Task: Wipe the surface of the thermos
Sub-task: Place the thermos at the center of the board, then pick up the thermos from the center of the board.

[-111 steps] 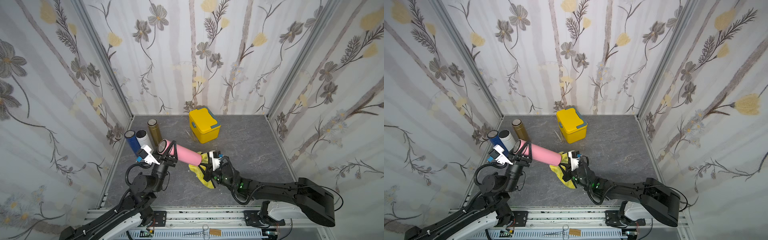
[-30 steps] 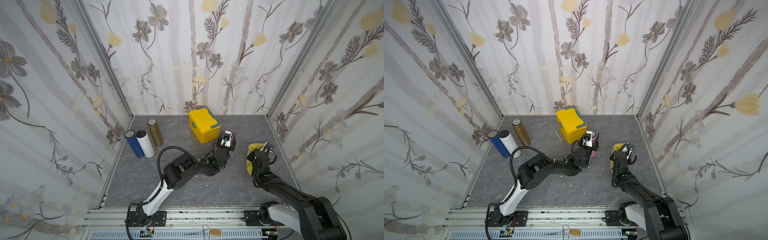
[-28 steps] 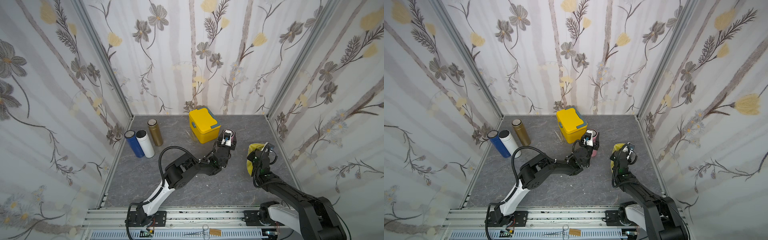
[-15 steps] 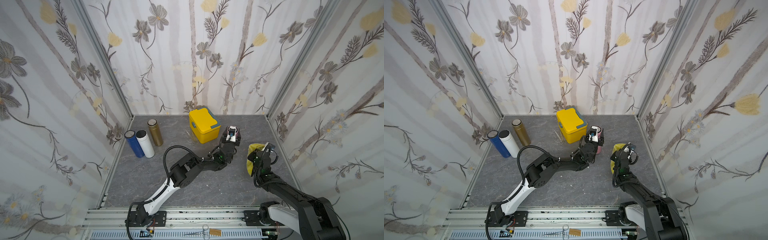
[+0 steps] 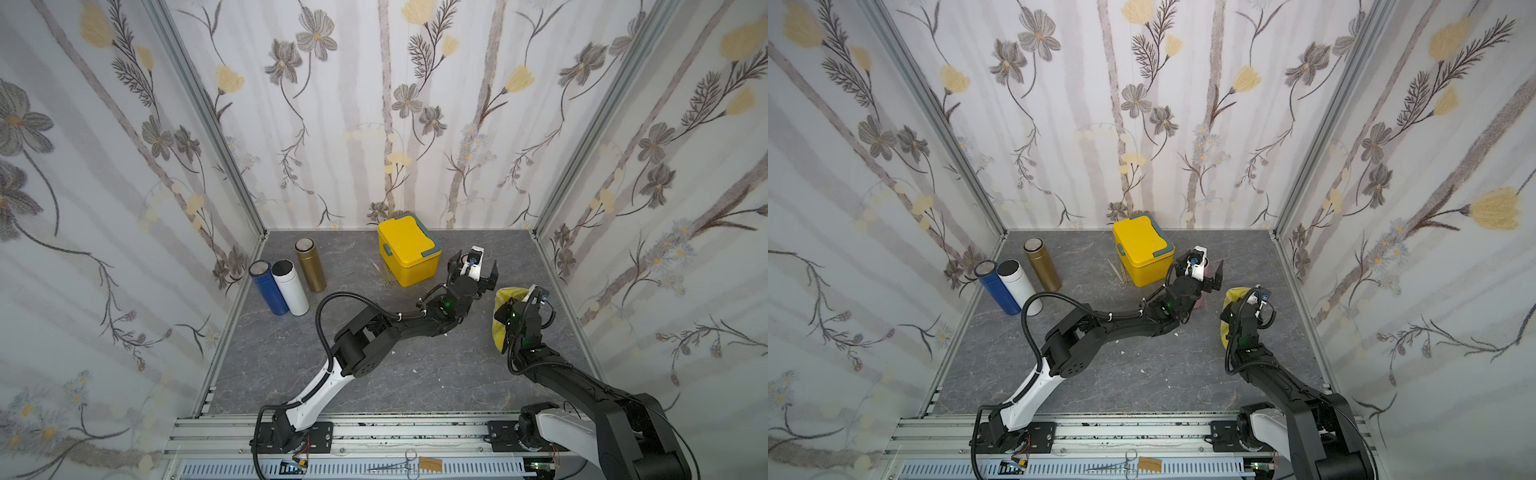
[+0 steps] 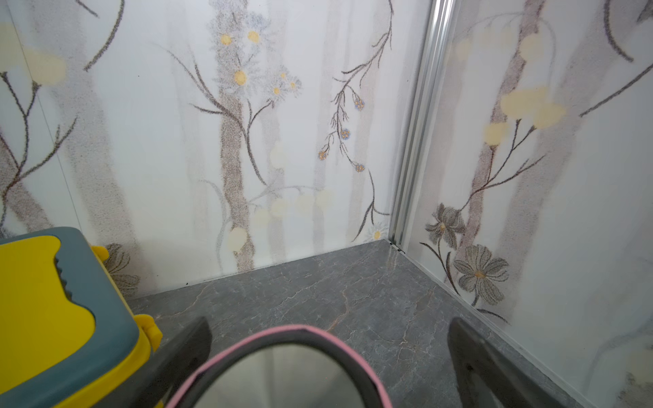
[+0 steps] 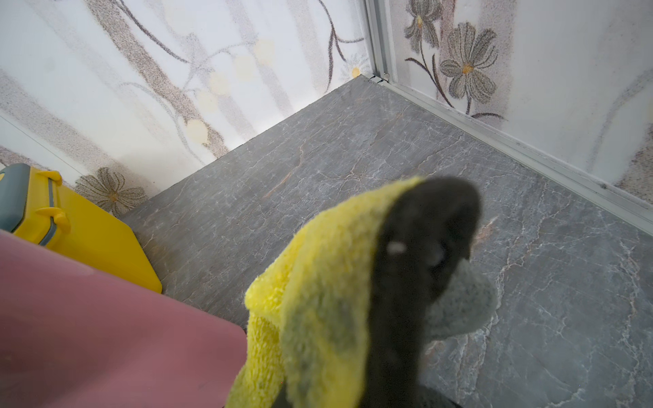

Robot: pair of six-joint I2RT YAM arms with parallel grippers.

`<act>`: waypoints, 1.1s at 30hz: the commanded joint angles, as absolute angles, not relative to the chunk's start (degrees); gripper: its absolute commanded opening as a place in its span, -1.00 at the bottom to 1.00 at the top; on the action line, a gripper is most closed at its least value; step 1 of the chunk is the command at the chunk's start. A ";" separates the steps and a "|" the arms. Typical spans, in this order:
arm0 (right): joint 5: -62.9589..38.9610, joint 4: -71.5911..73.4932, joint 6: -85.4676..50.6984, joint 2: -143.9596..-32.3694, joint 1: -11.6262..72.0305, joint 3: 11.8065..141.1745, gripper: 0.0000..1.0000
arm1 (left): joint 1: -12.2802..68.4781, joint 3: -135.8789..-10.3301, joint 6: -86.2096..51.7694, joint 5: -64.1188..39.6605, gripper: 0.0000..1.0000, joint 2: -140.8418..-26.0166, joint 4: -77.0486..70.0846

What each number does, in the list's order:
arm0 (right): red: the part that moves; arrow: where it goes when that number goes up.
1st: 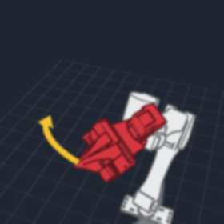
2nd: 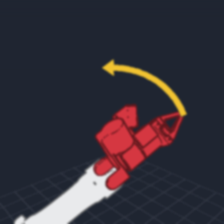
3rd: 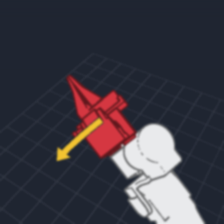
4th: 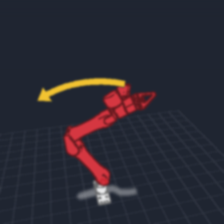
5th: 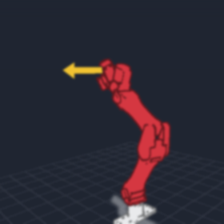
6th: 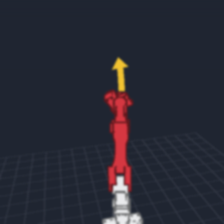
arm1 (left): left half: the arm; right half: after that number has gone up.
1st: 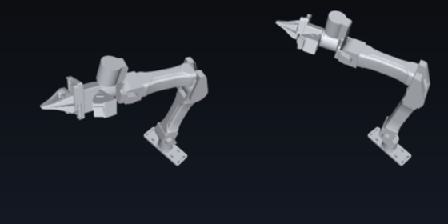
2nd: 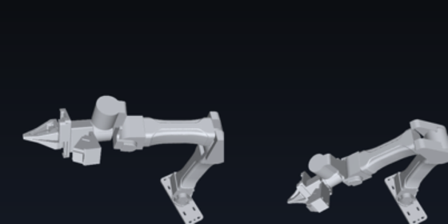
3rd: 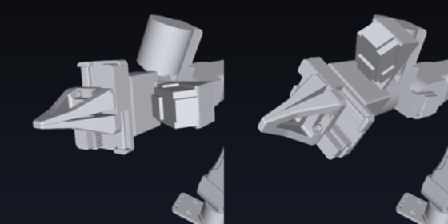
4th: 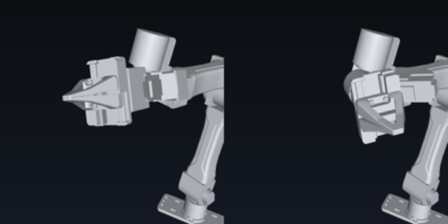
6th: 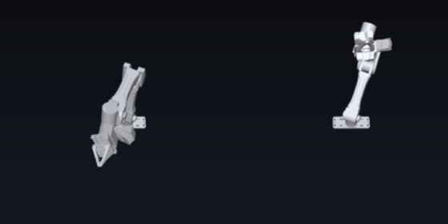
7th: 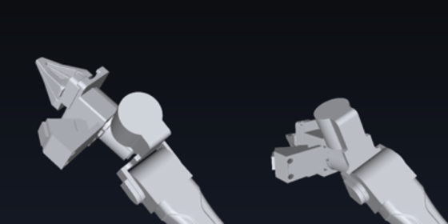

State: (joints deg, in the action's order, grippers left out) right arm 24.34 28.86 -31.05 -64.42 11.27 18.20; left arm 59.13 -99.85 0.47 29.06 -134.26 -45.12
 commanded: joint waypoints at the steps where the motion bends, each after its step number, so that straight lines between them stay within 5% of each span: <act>1: 24.61 30.08 -31.38 -64.51 11.25 18.64 -1.00 | 59.24 -96.69 -0.96 25.94 1.00 -128.70 -43.92; 12: 23.88 29.83 -31.11 -64.75 11.25 18.72 -1.00 | 59.94 -70.60 -5.17 22.33 1.00 -95.77 -38.30; 22: 21.49 30.21 -30.49 -62.85 11.34 17.22 -1.00 | 58.44 -41.69 -5.84 31.40 1.00 -63.34 -42.54; 33: 20.83 29.95 -30.50 -62.84 11.43 17.15 -1.00 | 49.74 -37.46 -7.32 35.58 0.91 -59.30 -34.50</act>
State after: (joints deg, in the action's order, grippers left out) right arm 21.10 28.84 -30.81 -62.92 11.42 17.28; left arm 50.98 -37.10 -6.66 32.18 -58.96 -36.40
